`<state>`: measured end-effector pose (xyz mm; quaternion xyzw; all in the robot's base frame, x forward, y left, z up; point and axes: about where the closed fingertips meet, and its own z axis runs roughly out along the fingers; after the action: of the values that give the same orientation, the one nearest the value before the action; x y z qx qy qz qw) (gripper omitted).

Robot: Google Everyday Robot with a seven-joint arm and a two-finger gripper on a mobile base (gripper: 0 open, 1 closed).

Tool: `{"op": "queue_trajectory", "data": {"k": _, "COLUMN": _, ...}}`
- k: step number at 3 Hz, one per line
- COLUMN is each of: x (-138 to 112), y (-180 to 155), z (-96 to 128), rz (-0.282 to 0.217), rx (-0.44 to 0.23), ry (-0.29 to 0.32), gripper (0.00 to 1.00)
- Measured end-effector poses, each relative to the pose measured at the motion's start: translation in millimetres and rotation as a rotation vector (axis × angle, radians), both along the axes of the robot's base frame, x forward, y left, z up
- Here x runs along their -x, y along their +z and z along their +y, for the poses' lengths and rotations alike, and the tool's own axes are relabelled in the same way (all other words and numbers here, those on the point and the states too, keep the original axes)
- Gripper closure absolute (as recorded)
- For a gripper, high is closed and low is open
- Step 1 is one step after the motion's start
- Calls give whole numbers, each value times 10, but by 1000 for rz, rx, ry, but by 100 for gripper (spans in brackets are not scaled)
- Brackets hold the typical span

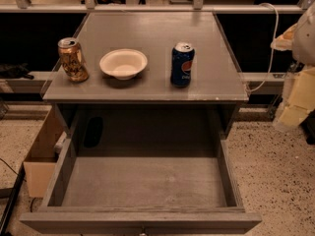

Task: Place pepsi can into top drawer

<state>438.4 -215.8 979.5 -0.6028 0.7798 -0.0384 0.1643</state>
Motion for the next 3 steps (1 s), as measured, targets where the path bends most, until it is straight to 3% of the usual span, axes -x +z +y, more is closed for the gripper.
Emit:
{"op": "queue_trajectory", "data": {"k": 1, "x": -1, "y": 0, "z": 0, "rz": 0, "rx": 0, "ry": 0, "gripper": 0}}
{"op": "queue_trajectory", "data": {"k": 2, "x": -133, "y": -6, "z": 27, "rz": -14, "rx": -44, "ry": 23, "gripper": 0}}
{"op": "queue_trajectory", "data": {"k": 3, "x": -491, "y": -92, "z": 126, "rz": -44, "rx": -177, "ry": 64, "gripper": 0}}
